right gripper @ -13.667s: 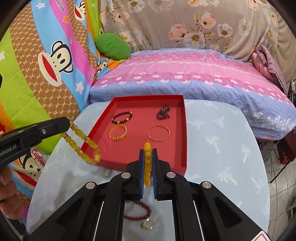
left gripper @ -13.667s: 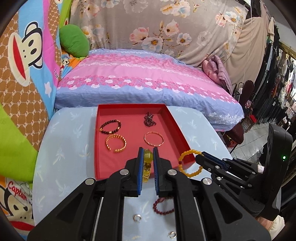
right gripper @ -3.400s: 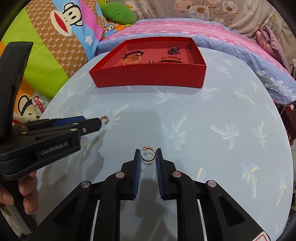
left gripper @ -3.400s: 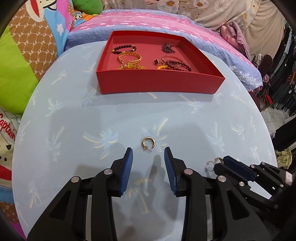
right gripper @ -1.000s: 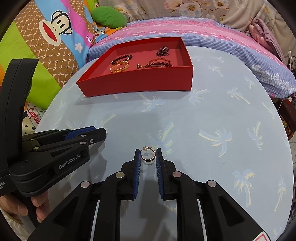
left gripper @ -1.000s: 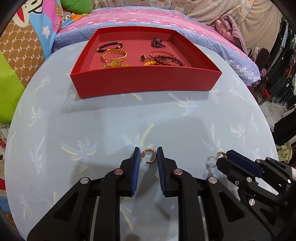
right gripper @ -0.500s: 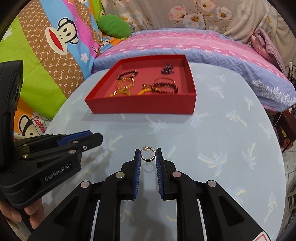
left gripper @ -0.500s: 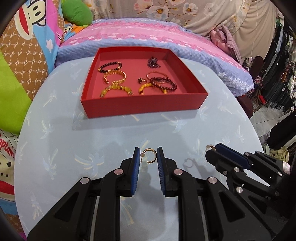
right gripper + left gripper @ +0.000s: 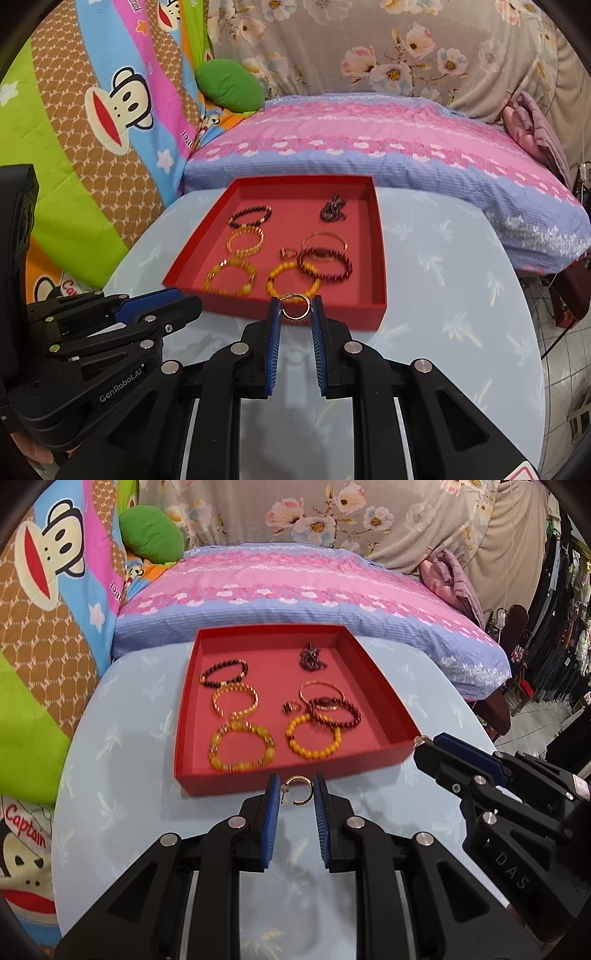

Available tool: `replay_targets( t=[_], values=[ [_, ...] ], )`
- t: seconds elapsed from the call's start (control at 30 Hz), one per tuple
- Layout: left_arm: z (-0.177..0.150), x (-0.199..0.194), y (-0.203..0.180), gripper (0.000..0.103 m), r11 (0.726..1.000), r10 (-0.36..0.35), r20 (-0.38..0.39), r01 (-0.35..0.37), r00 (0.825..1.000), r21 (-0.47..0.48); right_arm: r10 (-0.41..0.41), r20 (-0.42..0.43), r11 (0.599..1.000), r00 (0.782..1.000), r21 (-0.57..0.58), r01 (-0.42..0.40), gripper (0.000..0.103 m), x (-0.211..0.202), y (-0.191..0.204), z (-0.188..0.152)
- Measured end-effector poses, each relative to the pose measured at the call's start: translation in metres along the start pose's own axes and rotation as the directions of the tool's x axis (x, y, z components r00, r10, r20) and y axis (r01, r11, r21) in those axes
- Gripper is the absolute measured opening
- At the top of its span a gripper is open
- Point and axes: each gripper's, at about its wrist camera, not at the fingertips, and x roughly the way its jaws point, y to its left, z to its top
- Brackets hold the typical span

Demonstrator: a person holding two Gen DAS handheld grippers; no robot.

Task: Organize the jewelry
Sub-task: 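Carry both hoop earrings over the red box with both tools, then lower the earrings into the box and open both tools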

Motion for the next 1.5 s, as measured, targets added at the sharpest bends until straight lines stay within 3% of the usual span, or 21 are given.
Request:
replay_targets(
  t=[0.57,1.07,1.5],
  values=[
    [0.075,0.059,0.006,0.018,0.999,0.025,0.027,-0.025,0.999,0.022,-0.023,-0.005,0.999,1.0,0.047,0.023,0.015,0.073,-0.027,0.073],
    [0.104,0.113,0.018,0.018,0.998,0.055,-0.006,-0.055,0.998,0.021,-0.034,-0.047,0.998,0.998,0.048,0.036,0.015,0.135,-0.032,0.097],
    [0.115,0.138,0.024,0.018,0.998,0.061,-0.025,-0.06,0.998,0.015,-0.034,-0.072,0.997,0.997,0.065,0.039,0.015,0.16,-0.04,0.104]
  ],
)
